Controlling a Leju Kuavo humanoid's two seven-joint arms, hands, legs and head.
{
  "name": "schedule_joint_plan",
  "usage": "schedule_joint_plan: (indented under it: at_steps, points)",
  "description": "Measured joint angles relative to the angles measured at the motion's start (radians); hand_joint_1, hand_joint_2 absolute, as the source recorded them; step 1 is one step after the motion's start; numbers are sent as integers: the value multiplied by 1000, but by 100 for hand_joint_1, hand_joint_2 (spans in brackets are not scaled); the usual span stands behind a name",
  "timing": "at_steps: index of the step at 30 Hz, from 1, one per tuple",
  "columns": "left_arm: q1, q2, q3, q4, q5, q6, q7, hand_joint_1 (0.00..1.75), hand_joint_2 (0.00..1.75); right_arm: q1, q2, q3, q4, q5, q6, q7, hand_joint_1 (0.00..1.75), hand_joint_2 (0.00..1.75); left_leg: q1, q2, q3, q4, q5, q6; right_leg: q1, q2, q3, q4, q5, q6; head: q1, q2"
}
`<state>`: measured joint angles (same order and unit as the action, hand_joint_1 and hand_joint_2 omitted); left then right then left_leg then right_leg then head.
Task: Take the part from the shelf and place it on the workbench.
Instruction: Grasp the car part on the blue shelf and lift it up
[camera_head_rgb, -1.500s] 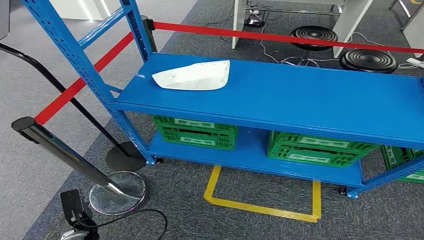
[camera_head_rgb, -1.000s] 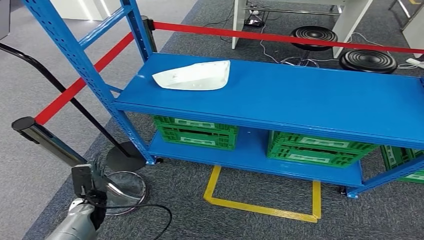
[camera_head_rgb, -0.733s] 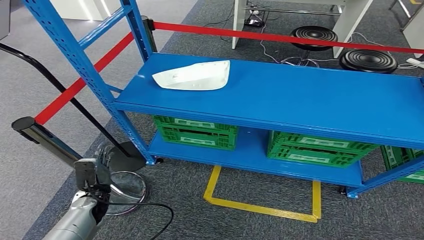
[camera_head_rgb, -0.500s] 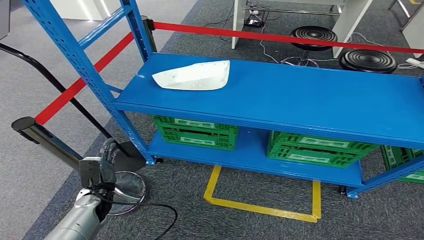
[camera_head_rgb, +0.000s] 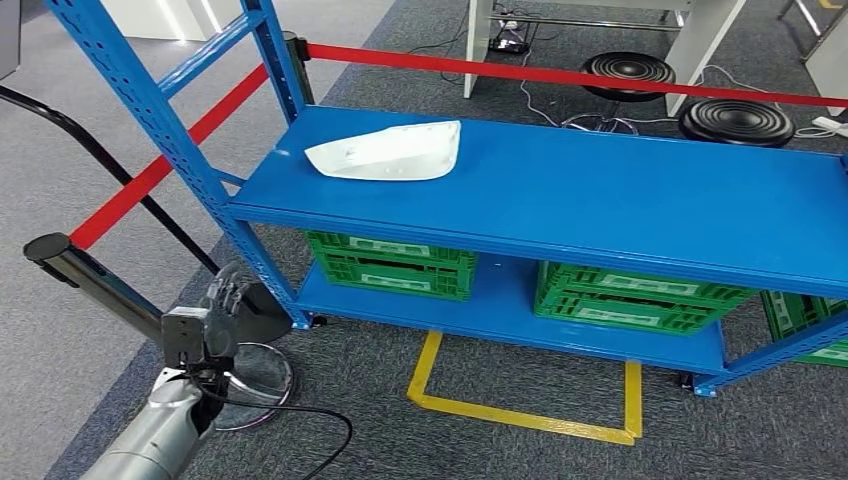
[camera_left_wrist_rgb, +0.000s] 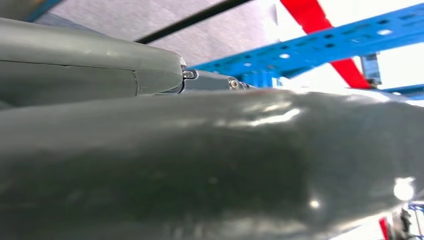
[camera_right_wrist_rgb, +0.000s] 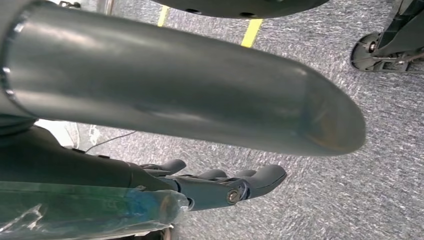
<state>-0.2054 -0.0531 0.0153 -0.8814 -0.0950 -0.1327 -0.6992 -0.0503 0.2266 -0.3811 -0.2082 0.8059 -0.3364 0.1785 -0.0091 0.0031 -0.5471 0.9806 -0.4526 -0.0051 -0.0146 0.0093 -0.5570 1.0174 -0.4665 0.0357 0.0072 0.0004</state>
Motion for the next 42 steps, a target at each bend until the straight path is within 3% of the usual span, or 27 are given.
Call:
schedule_joint_plan:
  at_steps: [13, 36, 42]
  points:
    - [-22, 4, -120, -218, -14, -21, 0, 0, 0, 0, 0, -2, 1, 40, 17, -6, 0, 0, 0, 0, 0, 0, 0, 0, 0, 0, 0, 0, 0, 0, 0, 0]
    - [-30, 7, -175, -269, -19, -2, 0, 0, 0, -1, 0, -4, 1, 56, 18, -6, 0, 0, 0, 0, 0, 0, 0, 0, 0, 0, 0, 0, 0, 0, 0, 0]
    - [-10, 4, -204, -378, 29, -27, 0, 0, 0, -1, 0, -16, 1, 58, 18, -4, 0, 0, 0, 0, 0, 0, 0, 0, 0, 0, 0, 0, 0, 0, 0, 0]
